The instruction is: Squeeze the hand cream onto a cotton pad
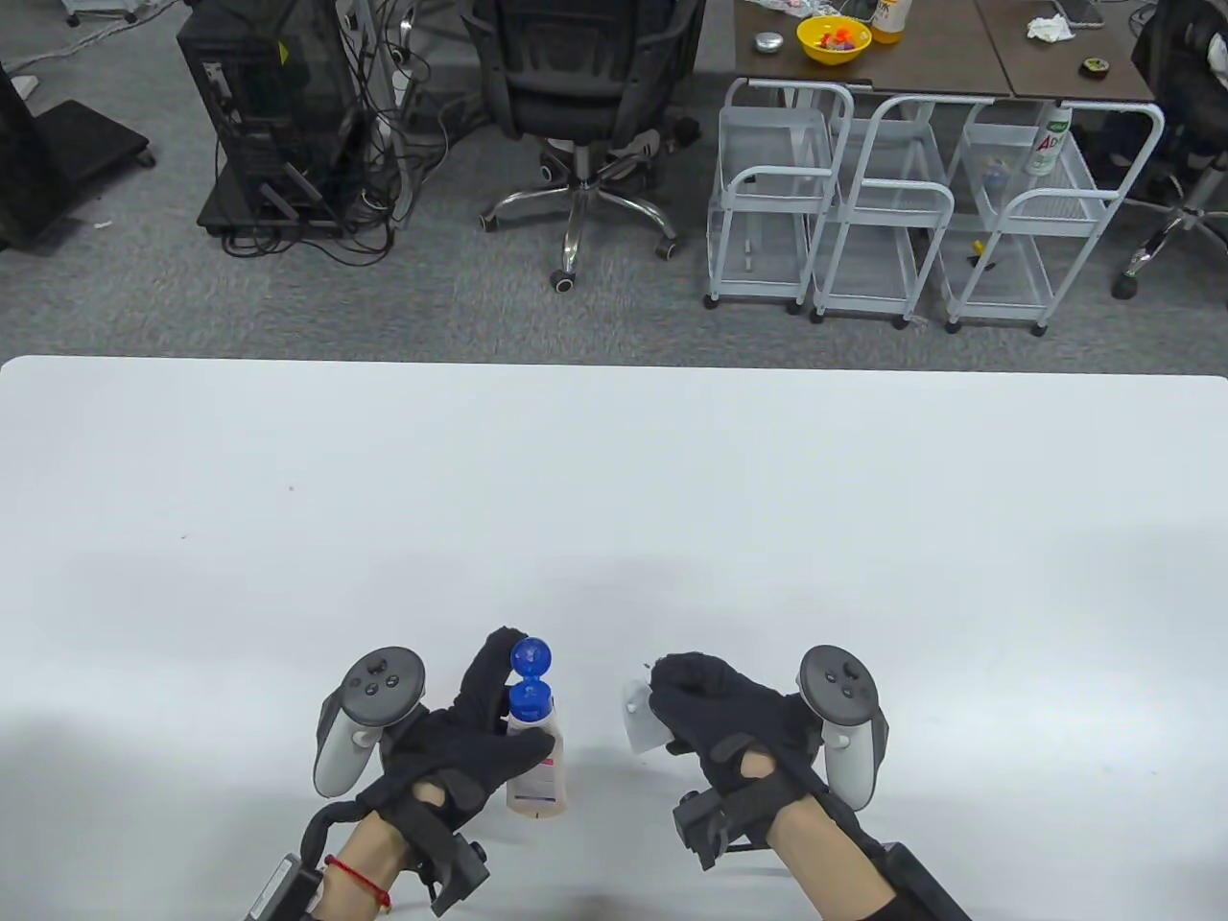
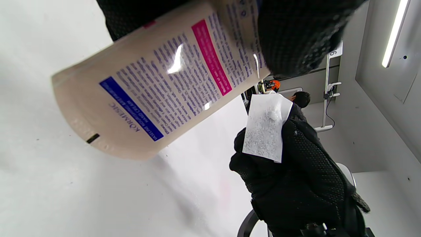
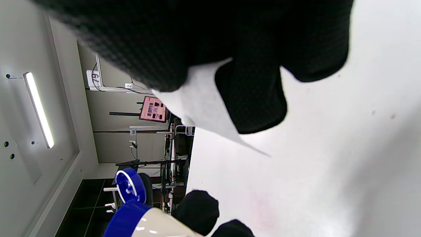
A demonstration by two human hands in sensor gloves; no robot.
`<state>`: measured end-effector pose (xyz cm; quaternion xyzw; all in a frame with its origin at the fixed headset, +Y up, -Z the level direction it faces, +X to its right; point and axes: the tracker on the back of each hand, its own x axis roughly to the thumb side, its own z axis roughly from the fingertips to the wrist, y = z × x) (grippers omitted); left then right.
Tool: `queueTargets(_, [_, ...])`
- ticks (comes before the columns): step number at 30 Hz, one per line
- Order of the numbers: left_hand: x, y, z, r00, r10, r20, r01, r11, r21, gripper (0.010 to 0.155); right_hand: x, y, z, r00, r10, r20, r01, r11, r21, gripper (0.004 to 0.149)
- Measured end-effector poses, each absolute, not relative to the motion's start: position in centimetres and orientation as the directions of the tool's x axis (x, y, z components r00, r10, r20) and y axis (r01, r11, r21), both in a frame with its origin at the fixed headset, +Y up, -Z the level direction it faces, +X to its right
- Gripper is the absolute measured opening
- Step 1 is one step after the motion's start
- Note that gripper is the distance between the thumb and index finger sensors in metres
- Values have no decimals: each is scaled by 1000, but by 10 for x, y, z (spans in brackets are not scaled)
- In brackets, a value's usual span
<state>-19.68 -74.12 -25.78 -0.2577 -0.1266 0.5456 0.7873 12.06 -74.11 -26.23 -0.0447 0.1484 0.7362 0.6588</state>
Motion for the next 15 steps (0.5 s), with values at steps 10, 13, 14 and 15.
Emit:
queueTargets(10, [-195, -738, -256, 428, 903, -36, -792, 356, -497, 70, 121, -741, -262, -127, 955, -267, -983, -86, 160, 38])
queueTargets(13, [-196, -737, -257, 449, 893, -23, -798, 390, -461, 68, 121, -741, -263, -129, 955, -266, -983, -88, 161, 38])
queueTargets(14, [-197, -737, -257, 454, 891, -22, -798, 396, -454, 67, 121, -741, -263, -129, 955, -266, -983, -88, 162, 38])
queueTargets(15, [-197, -736, -256, 454, 891, -22, -801, 397, -449, 67, 121, -741, -263, -129, 955, -266, -983, -88, 162, 38])
